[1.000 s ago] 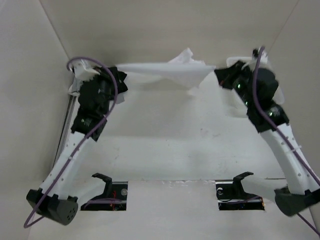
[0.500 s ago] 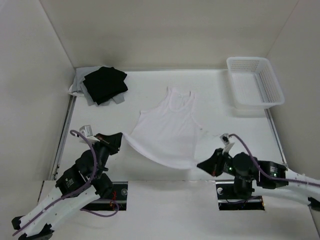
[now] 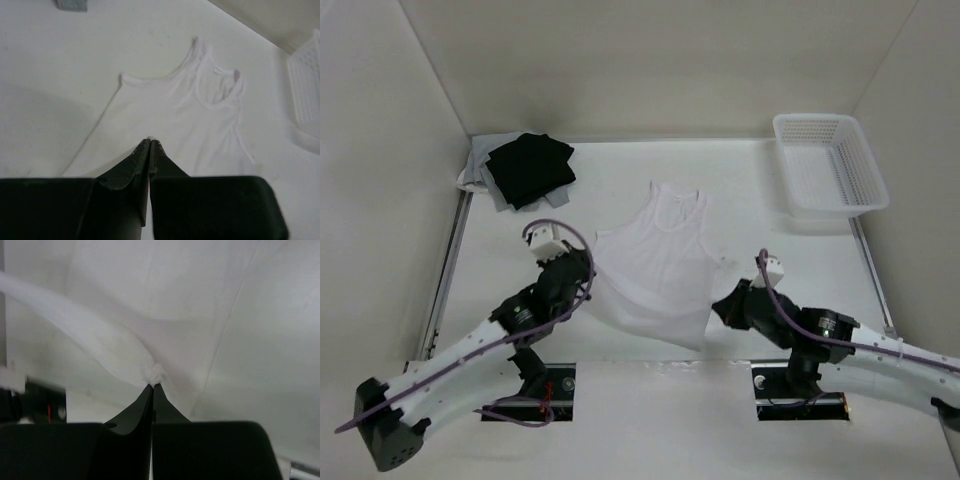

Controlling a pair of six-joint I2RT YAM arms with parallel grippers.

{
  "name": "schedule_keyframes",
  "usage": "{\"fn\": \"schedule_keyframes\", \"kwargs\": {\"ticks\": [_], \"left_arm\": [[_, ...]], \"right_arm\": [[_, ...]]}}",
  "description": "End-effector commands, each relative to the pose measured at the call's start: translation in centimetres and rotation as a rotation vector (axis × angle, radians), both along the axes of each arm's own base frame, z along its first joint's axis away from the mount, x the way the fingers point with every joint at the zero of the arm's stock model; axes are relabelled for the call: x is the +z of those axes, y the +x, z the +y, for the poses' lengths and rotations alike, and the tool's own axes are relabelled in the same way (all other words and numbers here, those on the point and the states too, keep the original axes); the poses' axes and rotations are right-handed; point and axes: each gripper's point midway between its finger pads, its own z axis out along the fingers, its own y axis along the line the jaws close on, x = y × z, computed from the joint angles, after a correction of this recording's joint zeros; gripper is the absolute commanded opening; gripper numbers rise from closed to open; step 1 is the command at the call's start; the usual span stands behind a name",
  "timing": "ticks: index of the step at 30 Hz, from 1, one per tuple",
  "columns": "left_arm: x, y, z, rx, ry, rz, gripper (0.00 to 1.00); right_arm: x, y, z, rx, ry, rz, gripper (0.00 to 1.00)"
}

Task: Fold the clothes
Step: Fold the tank top

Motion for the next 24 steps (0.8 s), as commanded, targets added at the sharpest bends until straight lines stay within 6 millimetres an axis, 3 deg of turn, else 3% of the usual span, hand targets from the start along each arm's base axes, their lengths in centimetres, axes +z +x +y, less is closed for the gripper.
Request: {"fn": "schedule_keyframes", "kwargs": {"ticks": [1,5,10,13,16,18,20,22,24], "left_arm": [[6.5,6.3,-2.0,0.035,-0.083,-0.193,0.01],[6.1,15.0,-3.2,0.069,-0.096,-0.163,0.01],[6.3,24.5,-5.7,0.049,-0.108,-0.138,0.01],[6.1,29.3,-7.3,0.039,-0.095,-0.119,0.02],[3.7,33.2,-8.7,0.023,-0.046,-0.049,0.08],[2.0,35.1,-9.1,0.012,-0.037,-0.010,0.19],[0.8,35.7,-8.1,0.029,-0.037,0.024,0.29],[0.2,34.3,-6.3,0.052,-0.038,0.051,0.31],[-0.6,31.6,-4.8,0.067,-0.051,0.069,0.31]], "right_arm": [[5.2,6.3,0.9,-0.021,0.089,-0.202,0.00],[7.8,15.3,-3.0,-0.186,0.110,-0.298,0.00],[9.2,23.7,-6.8,-0.308,0.153,-0.320,0.00],[8.4,28.5,-8.6,-0.357,0.138,-0.284,0.00],[6.3,33.4,-9.6,-0.382,0.134,-0.219,0.02],[4.3,36.4,-10.1,-0.411,0.126,-0.172,0.13],[2.3,38.0,-9.9,-0.409,0.130,-0.107,0.27],[0.9,37.5,-9.6,-0.401,0.117,-0.073,0.34],[0.3,35.9,-8.9,-0.392,0.110,-0.077,0.35]]}}
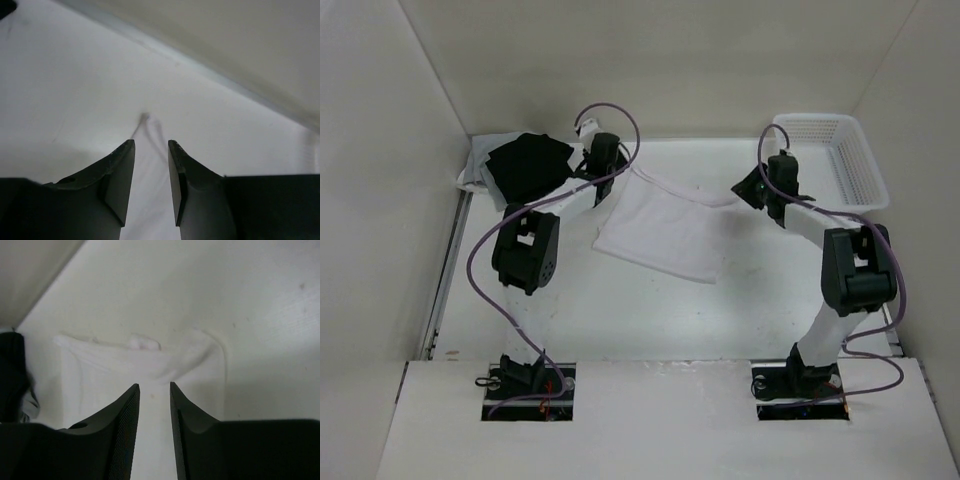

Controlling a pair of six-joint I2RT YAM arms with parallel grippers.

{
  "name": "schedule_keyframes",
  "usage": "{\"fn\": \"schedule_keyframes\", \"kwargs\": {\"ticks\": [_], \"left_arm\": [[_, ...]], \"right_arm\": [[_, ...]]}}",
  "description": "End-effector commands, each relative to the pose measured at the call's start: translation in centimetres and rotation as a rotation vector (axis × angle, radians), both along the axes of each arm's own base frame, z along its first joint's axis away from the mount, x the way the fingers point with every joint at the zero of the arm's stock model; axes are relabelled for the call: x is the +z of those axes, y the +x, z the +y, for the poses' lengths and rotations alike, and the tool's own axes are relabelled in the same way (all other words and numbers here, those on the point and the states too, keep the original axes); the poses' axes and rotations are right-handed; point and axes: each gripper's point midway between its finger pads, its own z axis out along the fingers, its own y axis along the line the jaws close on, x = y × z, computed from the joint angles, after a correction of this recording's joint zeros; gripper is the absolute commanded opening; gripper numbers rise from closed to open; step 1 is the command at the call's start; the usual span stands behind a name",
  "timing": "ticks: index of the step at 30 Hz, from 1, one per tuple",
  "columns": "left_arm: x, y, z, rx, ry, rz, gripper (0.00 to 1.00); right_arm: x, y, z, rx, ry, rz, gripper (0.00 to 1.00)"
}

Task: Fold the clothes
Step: Fold the tank top

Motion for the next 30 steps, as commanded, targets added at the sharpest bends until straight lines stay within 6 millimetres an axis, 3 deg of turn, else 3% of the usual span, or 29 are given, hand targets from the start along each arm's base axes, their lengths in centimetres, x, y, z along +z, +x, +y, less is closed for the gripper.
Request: {"fn": "schedule_keyframes", "kwargs": {"ticks": [1,3,6,8,10,12,15,18,23,27,30], "left_arm": [[2.3,-5.1,3.7,0.036,-0.049,-0.013,0.30],[0.6,-9.2,5.0,0.057,-0.088,-0.011,0.29],[-2.1,-15.2,6.6,0.058,-0.142,0.002,0.27],[-4.2,-18.1,7.3,0.037,-0.156,0.056,0.29],[-5.6,-19.9,7.4,0.009,-0.205,0.102,0.33],[-6.6,-20.7,7.1,-0.032,-0.240,0.139,0.37],[-8.2,-21.5,7.2,-0.060,-0.258,0.187,0.38],[-9.7,-21.6,7.4,-0.057,-0.265,0.213,0.38],[-10.8,-21.3,6.1,-0.097,-0.291,0.244,0.38],[-11.6,-21.8,6.3,-0.086,-0.284,0.271,0.32],[-11.9,-21.8,7.0,-0.058,-0.274,0.275,0.22]], "right_arm": [[1.8,-2.1,2.1,0.054,0.013,-0.072,0.35],[1.7,-4.6,3.1,0.064,0.012,-0.096,0.34],[1.0,-9.8,5.4,0.114,0.017,-0.132,0.13],[0.7,-13.1,6.9,0.156,0.039,-0.149,0.00],[0.4,-15.7,8.0,0.189,0.055,-0.155,0.00],[0.3,-17.7,8.6,0.204,0.059,-0.162,0.00],[0.1,-19.7,8.4,0.205,0.054,-0.173,0.10],[-0.4,-20.9,7.8,0.201,0.053,-0.167,0.18],[-2.0,-22.5,7.0,0.198,0.049,-0.139,0.31],[-3.5,-23.3,6.4,0.184,0.050,-0.097,0.37],[-4.0,-23.7,6.5,0.180,0.061,-0.081,0.40]]}}
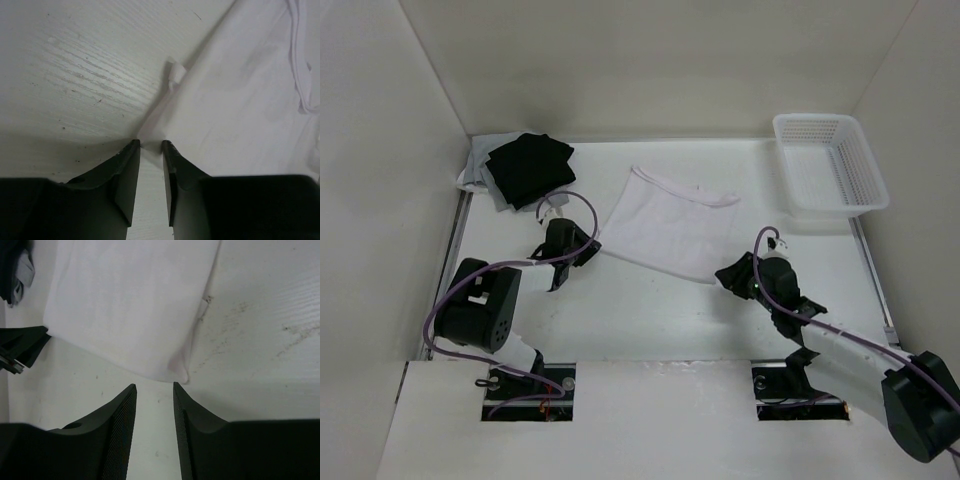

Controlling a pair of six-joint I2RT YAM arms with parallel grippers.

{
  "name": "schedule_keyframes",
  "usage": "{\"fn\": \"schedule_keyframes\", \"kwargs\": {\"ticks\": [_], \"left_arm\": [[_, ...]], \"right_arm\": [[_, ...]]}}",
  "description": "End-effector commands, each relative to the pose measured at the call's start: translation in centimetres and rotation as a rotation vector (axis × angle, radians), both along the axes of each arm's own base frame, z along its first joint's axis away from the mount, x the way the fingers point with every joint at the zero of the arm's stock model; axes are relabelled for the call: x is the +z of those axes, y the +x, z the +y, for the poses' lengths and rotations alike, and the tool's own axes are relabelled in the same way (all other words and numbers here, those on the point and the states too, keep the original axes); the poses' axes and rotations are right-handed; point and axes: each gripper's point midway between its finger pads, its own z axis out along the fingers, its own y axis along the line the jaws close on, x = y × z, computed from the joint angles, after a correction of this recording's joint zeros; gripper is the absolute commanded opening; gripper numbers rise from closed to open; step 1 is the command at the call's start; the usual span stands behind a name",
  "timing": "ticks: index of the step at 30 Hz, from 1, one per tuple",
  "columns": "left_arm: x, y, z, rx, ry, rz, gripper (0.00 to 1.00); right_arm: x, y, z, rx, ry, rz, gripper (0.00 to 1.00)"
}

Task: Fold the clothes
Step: Fold the tank top

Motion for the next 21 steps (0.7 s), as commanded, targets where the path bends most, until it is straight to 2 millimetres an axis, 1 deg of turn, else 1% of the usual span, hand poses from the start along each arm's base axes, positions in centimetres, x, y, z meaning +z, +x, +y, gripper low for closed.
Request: {"fn": "schedule_keyframes", "kwargs": {"ticks": [1,5,7,9,12,14,18,21], "left_arm": [[0.4,0.5,0.2,0.016,-0.009,-0.026,0.18],[1.2,1.5,0.7,0.054,0.002,-0.059,0.07],[2.0,1.8,0.8,0.070,-0.002,-0.089,0.04],[2.4,1.5,1.0,0.080,-0.004,-0.103,0.03],[2.1,0.6,1.5,0.092,0.004,-0.102,0.02],[1.6,0.0,1.7,0.091,0.009,-0.091,0.02],[0.6,-1.2,2.0,0.084,0.013,-0.074,0.03],[0.2,-1.7,1.9,0.076,0.008,-0.068,0.03]], "right_arm": [[0.2,0.1,0.0,-0.024,0.022,-0.005,0.42],[-0.6,0.1,-0.1,-0.030,0.011,0.023,0.45],[-0.4,0.4,0.2,-0.027,0.009,0.024,0.47],[-0.2,0.7,0.7,-0.013,0.008,0.025,0.48],[-0.7,1.0,1.2,-0.005,-0.001,0.053,0.47],[-1.3,1.1,1.4,-0.002,0.000,0.073,0.43],[-0.9,1.1,2.4,0.017,0.055,0.070,0.36],[-0.9,0.8,2.9,0.020,0.074,0.077,0.39]]}}
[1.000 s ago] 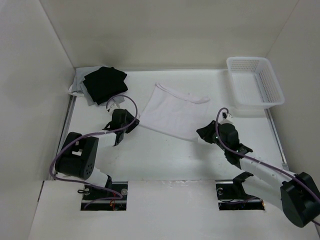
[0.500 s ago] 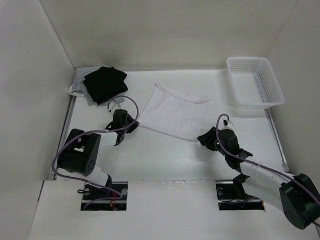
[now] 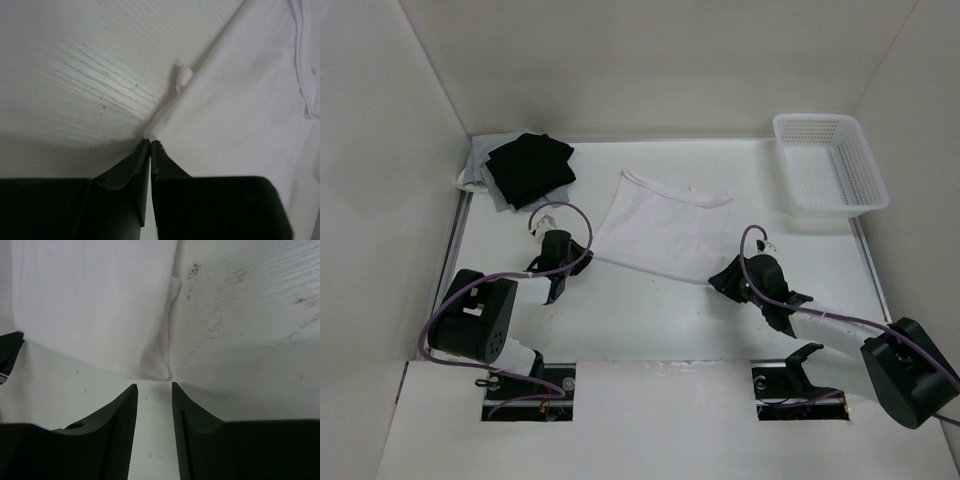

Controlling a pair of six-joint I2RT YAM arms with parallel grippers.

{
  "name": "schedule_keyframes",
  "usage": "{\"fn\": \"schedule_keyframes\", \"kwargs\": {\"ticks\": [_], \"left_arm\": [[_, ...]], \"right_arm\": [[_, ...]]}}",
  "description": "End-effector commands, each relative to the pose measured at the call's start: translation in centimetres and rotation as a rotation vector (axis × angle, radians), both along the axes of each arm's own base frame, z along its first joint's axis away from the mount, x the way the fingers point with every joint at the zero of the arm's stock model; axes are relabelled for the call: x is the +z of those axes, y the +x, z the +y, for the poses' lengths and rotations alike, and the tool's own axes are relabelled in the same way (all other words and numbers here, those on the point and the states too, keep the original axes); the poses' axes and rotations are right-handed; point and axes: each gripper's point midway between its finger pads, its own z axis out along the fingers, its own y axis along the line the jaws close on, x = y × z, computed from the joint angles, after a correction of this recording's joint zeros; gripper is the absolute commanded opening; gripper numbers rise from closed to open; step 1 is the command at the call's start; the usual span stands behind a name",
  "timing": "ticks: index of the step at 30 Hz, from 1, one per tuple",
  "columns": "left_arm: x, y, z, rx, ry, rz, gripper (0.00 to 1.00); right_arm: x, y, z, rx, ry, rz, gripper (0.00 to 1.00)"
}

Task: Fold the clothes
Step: Fold the tank top

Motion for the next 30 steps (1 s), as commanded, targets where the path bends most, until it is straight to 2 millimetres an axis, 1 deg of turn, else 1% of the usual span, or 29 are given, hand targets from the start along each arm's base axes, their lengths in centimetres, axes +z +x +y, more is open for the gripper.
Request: {"fn": "schedule_keyframes", "kwargs": {"ticks": [1,4,7,9,10,13,14,15,17,19,21,23,24,26,30], "left_arm": [[0.8,0.0,0.0,0.002,-0.015,-0.048,0.03],[0.7,-0.3,-0.2,-0.006,-0.022,-0.051,0.03],[0.6,-0.7,-0.4,-0.009,-0.029,-0.051,0.03],[0.6,-1.1,-0.2,-0.008,-0.030,-0.053,0.03],[0.7,-1.2,-0.1,-0.005,-0.031,-0.056,0.03],[0.9,-1.7,0.3,-0.001,-0.029,-0.064,0.03],[1.0,-1.9,0.4,0.001,-0.029,-0.065,0.03],[1.2,-2.0,0.4,-0.002,-0.030,-0.071,0.03],[1.4,-2.2,0.5,-0.003,-0.034,-0.077,0.03],[1.6,-2.6,0.3,-0.013,-0.037,-0.077,0.03],[1.6,-2.8,0.2,-0.019,-0.033,-0.075,0.04],[1.5,-3.0,0.2,-0.023,-0.031,-0.072,0.04],[1.5,-3.0,0.2,-0.023,-0.031,-0.071,0.04],[1.2,-3.0,0.1,-0.027,-0.032,-0.065,0.04],[1.3,-2.9,-0.1,-0.034,-0.037,-0.067,0.04]], "right_arm": [[2.5,1.3,1.9,0.013,0.088,-0.069,0.39],[2.0,1.6,2.1,0.015,0.084,-0.060,0.38],[1.0,1.9,2.0,-0.001,0.077,-0.033,0.28],[0.6,1.8,1.7,-0.020,0.082,-0.019,0.24],[0.5,1.7,1.6,-0.025,0.084,-0.020,0.22],[0.5,1.4,1.0,-0.056,0.090,-0.026,0.09],[0.6,1.4,0.9,-0.063,0.088,-0.031,0.08],[0.7,1.3,0.8,-0.067,0.091,-0.035,0.08],[1.2,1.2,0.7,-0.064,0.098,-0.049,0.13],[1.6,1.0,1.0,-0.041,0.096,-0.053,0.29],[2.0,0.8,1.5,-0.005,0.086,-0.052,0.38],[2.5,0.5,2.4,0.040,0.087,-0.056,0.40],[2.5,0.6,2.5,0.040,0.082,-0.054,0.41],[2.2,0.7,2.4,0.027,0.077,-0.047,0.39],[1.7,1.2,1.5,-0.022,0.075,-0.027,0.37]]}}
